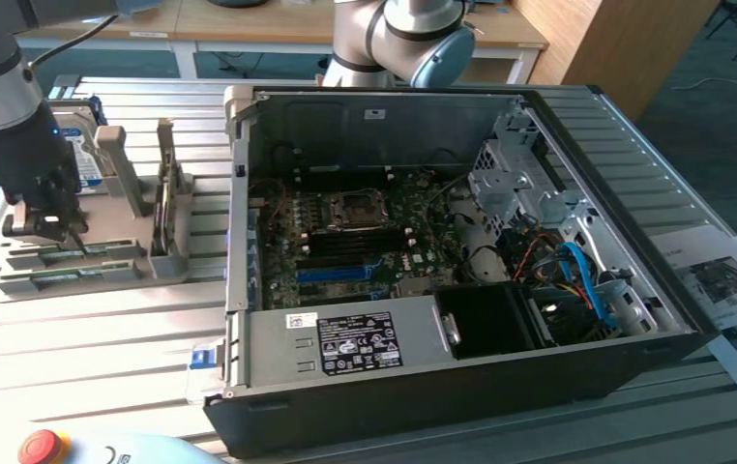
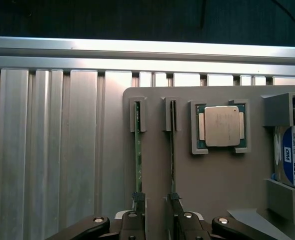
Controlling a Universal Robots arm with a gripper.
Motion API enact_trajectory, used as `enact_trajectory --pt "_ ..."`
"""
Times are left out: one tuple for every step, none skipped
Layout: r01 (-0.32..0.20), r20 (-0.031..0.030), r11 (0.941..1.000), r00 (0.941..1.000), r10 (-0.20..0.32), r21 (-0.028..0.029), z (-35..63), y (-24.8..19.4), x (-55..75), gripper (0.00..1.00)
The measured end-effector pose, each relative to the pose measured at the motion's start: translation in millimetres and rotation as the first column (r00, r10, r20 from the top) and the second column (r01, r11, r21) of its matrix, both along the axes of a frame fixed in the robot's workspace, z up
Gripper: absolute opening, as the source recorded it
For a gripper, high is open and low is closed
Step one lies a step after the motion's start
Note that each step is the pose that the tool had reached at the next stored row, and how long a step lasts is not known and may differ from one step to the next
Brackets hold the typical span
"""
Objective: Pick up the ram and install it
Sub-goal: 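Pick up the ram and move it above insertion slot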
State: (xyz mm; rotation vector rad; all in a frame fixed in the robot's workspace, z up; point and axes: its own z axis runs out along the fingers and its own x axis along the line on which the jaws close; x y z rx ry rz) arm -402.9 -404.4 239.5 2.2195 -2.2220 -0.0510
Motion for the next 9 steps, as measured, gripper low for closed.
enact_trajectory --pt "0.0 0.0001 1.0 1.0 0.0 0.0 -0.1 0.0 0.0 0.31" --pt "0.0 0.0002 1.0 1.0 0.0 0.0001 -0.1 0.0 0.0 0.31" --pt "0.0 0.0003 1.0 1.0 0.0 0.0002 -0.2 -0.3 0.1 0.31" --pt "0.0 0.0005 1.0 1.0 0.0 0.0003 -0.3 -0.8 0.1 0.31" --pt "0.0 0.0004 1.0 1.0 0.0 0.0002 -0.2 -1.4 0.1 0.31" --pt "0.0 0.0002 1.0 1.0 0.0 0.0001 -0.1 -2.1 0.1 0.31" --pt "0.0 0.0002 1.0 1.0 0.0 0.0001 -0.1 -2.8 0.2 0.31" --pt "0.0 0.0002 1.0 1.0 0.0 0.0001 -0.1 -3.6 0.3 0.31" --pt "0.0 0.0002 1.0 1.0 0.0 0.0001 -0.1 -4.5 0.4 0.31"
